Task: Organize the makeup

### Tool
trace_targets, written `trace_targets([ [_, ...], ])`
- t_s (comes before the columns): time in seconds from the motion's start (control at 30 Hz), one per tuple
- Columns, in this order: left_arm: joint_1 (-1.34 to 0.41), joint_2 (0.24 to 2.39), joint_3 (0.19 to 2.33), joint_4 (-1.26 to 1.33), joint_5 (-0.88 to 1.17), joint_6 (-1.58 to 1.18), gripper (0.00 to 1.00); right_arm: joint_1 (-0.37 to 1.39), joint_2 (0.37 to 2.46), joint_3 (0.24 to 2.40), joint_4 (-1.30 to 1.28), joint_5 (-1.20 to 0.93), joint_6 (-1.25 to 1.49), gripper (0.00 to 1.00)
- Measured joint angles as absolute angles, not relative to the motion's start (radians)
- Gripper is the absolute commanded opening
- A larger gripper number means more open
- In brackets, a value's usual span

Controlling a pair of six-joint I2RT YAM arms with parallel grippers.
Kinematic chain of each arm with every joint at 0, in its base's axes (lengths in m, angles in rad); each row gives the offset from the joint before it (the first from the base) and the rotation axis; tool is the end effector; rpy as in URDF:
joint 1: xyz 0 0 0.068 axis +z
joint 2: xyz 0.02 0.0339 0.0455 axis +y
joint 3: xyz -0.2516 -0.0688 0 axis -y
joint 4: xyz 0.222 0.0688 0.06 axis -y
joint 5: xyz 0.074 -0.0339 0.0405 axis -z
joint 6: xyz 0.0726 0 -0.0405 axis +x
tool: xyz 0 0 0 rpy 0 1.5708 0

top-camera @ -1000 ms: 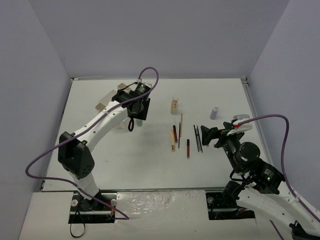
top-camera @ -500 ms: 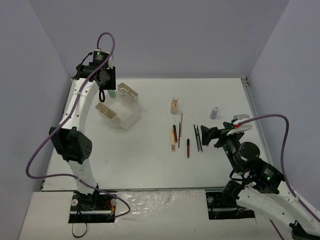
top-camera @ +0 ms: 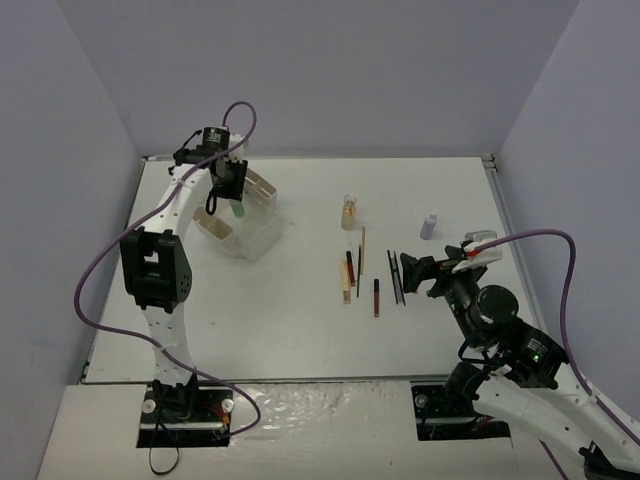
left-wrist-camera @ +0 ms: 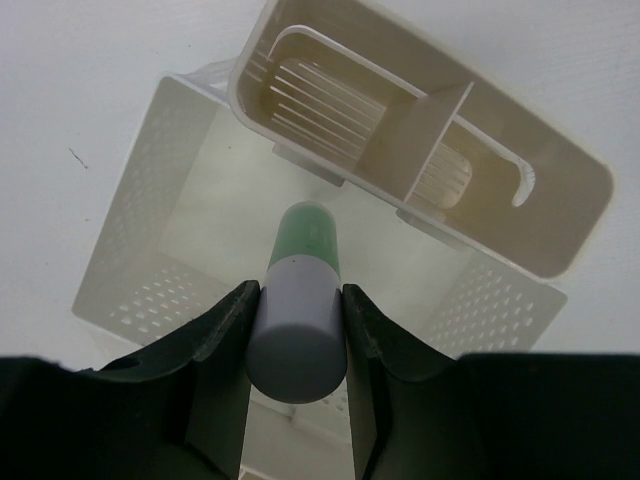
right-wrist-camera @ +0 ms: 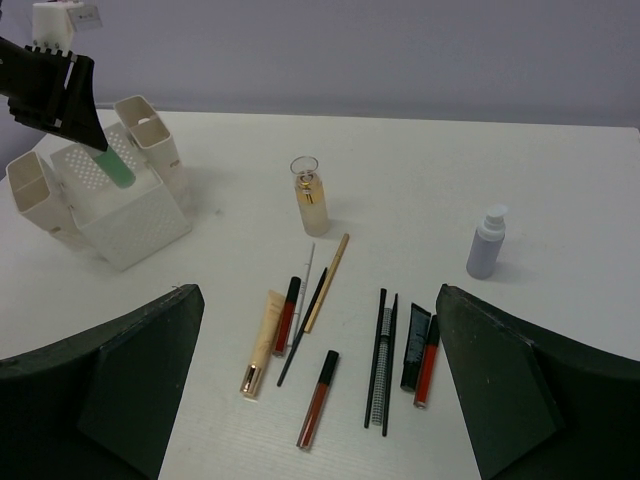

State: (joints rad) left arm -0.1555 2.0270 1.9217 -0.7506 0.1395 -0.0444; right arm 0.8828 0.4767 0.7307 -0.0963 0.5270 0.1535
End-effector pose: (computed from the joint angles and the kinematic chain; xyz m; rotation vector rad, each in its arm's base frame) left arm 0.4465 -0.0802 0.2655 0.1983 2.4242 -0.2596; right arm 0.1116 0.0782 0.3643 -0.0849 1.4496 0.4789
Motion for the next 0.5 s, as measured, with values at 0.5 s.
trace_targets([
  [0.5,-0.134,2.074,1.868,-0.674,0.133,0.017,0.04,0.886,0.479,0.729,-0.096,0.527,0.154,1.0],
])
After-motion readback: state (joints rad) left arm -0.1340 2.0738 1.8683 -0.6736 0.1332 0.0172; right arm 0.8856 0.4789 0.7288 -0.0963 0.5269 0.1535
